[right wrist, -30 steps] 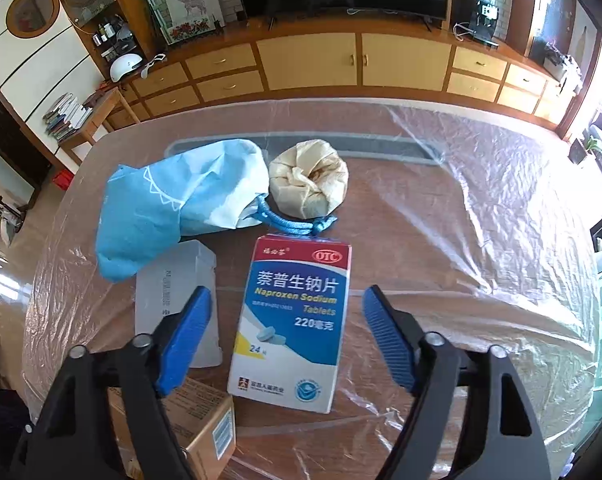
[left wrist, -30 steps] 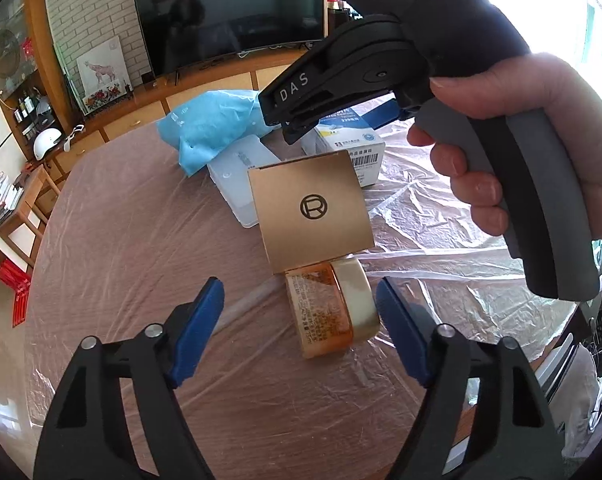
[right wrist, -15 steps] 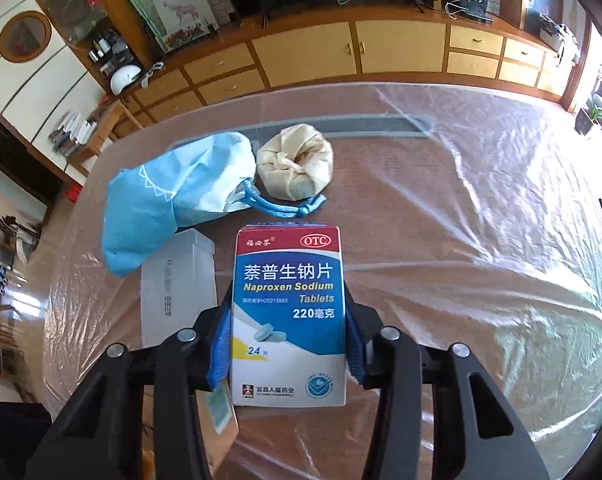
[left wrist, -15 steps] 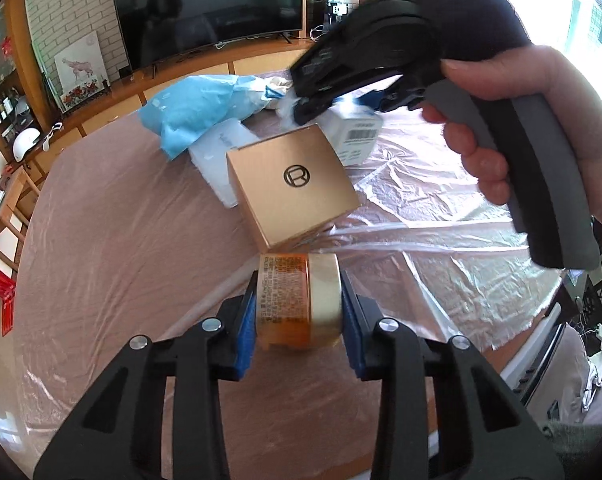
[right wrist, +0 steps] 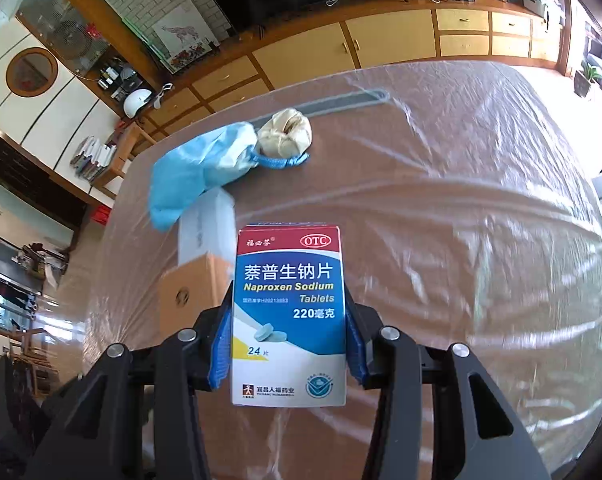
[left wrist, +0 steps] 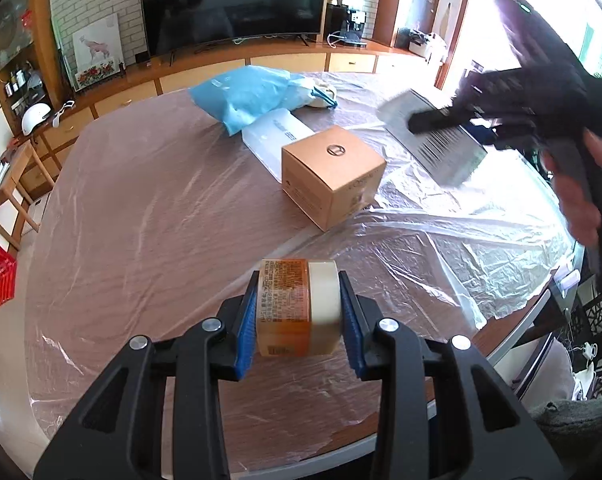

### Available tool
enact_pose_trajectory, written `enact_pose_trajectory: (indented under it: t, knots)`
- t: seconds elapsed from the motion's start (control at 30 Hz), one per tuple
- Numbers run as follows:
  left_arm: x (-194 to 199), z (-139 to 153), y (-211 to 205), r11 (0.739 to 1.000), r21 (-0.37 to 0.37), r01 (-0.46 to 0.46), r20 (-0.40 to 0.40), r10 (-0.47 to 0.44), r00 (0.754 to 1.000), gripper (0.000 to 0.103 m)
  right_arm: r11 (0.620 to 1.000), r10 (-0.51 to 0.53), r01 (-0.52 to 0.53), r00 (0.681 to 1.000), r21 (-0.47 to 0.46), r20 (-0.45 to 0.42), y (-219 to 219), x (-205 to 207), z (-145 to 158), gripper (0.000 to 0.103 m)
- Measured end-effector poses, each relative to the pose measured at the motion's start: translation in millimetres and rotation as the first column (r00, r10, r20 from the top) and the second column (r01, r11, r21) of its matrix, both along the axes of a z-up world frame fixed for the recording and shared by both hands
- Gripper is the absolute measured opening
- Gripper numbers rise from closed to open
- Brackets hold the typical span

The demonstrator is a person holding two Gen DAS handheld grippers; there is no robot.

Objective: Collect trash
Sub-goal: 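Carry the medicine box and jar in both grippers over the black bin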

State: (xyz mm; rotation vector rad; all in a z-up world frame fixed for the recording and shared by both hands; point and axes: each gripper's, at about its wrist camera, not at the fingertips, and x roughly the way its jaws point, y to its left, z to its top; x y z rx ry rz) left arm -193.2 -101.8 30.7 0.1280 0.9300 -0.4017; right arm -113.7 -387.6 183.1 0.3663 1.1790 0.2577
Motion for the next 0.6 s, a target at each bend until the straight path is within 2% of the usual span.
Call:
enact_pose_trajectory:
  t: [0.37,0.6]
  knots:
    - [-0.3,8.1,14.8,0.999,-0.041,0.022,0.008,-0.021,1.000,0.038,1.000,0.023,-0.023,1.000,0.020,-0.002,14.3,-49.7,6.0,0.045]
    - [-9.7,14.4,21.9,0.998,-0.041,0.044,0.017,-0.043,0.999,0.038,0.998,0.031,-0.032,0.999,0.050,0.008,21.0,-80.4,14.2,0.045]
